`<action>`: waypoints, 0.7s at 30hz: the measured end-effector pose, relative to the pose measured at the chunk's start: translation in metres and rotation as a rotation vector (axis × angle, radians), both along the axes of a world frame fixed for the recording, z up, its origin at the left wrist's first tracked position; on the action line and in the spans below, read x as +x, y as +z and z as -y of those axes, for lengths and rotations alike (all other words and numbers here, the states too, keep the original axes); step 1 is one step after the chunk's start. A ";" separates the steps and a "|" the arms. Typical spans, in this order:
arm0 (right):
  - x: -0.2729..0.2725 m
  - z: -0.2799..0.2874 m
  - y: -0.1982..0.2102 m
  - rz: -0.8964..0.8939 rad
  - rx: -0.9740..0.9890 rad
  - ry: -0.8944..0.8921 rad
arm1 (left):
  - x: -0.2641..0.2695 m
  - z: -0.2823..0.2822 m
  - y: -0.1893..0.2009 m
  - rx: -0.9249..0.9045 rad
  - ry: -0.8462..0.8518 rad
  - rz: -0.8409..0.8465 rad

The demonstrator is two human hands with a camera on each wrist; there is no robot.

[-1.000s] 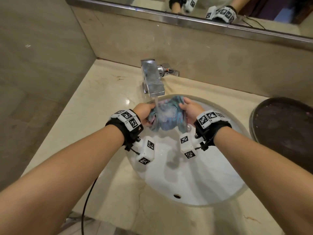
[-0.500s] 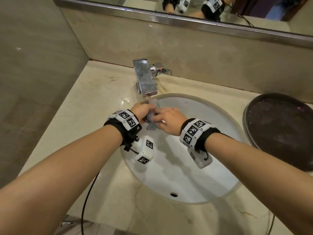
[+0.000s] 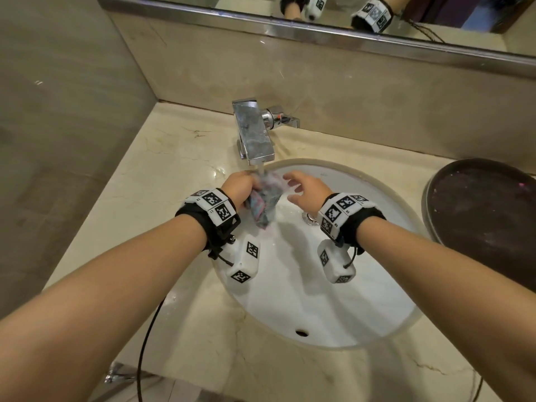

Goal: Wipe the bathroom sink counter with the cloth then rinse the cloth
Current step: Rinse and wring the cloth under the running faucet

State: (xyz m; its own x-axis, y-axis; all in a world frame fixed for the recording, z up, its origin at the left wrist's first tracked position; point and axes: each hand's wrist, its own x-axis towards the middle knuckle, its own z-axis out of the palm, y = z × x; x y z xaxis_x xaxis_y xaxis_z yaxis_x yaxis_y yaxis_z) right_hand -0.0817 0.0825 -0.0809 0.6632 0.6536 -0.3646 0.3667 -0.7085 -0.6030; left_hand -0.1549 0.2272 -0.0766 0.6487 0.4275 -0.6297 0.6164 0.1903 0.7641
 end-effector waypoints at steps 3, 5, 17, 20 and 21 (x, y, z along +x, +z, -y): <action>-0.002 -0.007 -0.005 -0.099 -0.009 0.028 | -0.002 -0.001 0.003 -0.087 -0.004 0.034; -0.005 -0.013 -0.011 -0.178 0.008 0.018 | -0.005 -0.002 0.004 -0.162 0.008 0.042; 0.002 -0.023 -0.016 -0.287 0.119 -0.116 | -0.016 -0.017 0.003 -0.119 -0.040 -0.060; 0.001 -0.024 -0.013 -0.325 0.174 -0.125 | -0.017 -0.012 0.002 -0.017 -0.128 -0.107; 0.002 -0.024 -0.013 -0.334 0.192 -0.128 | -0.018 -0.011 0.003 0.009 -0.154 -0.124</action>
State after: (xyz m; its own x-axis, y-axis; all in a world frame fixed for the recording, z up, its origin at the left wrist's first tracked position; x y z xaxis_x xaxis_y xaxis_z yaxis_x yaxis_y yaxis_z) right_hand -0.0801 0.1068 -0.0939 0.6094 0.6506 -0.4532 0.0438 -0.5983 -0.8000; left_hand -0.1729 0.2380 -0.0735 0.6242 0.3351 -0.7057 0.7275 0.0798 0.6814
